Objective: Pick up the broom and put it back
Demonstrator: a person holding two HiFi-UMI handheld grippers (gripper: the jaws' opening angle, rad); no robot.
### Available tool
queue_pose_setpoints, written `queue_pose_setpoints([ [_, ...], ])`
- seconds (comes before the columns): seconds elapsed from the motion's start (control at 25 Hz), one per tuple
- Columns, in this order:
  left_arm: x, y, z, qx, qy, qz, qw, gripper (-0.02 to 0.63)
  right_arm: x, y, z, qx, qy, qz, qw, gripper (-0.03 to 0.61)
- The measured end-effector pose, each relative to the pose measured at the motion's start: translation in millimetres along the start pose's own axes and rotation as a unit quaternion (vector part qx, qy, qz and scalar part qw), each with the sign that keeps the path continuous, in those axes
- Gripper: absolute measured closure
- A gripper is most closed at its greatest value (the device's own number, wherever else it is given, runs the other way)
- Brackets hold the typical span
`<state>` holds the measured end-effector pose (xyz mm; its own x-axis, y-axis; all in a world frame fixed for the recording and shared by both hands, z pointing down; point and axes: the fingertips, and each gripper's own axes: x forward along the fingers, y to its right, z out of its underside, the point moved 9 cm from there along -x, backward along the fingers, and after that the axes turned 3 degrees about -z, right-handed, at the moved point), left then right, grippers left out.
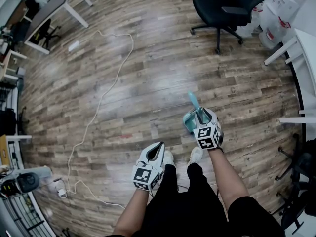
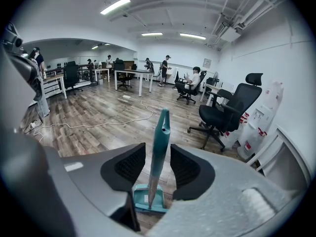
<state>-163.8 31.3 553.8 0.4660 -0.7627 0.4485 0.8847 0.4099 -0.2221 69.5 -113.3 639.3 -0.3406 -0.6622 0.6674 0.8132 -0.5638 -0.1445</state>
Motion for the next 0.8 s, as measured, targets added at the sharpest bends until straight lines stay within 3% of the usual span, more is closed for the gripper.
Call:
queue_pose_setpoints([
  [0.28, 3, 1, -9, 0.007, 0.006, 0.008, 0.9999, 0.595, -36, -9, -11, 0.007, 0.035, 0.0, 0.999, 0.403],
  [0.6, 9, 11, -27, 0.035, 0.028, 0.029, 0.9986, 0.595, -93, -17, -34, 0.039, 0.108, -0.018, 0.993, 0.405],
  [0.8, 10, 19, -44, 0.063, 0.06, 0.047, 0.9951, 0.595, -127, -28, -47, 0.009, 0.127, -0.022, 0.992, 0.446],
])
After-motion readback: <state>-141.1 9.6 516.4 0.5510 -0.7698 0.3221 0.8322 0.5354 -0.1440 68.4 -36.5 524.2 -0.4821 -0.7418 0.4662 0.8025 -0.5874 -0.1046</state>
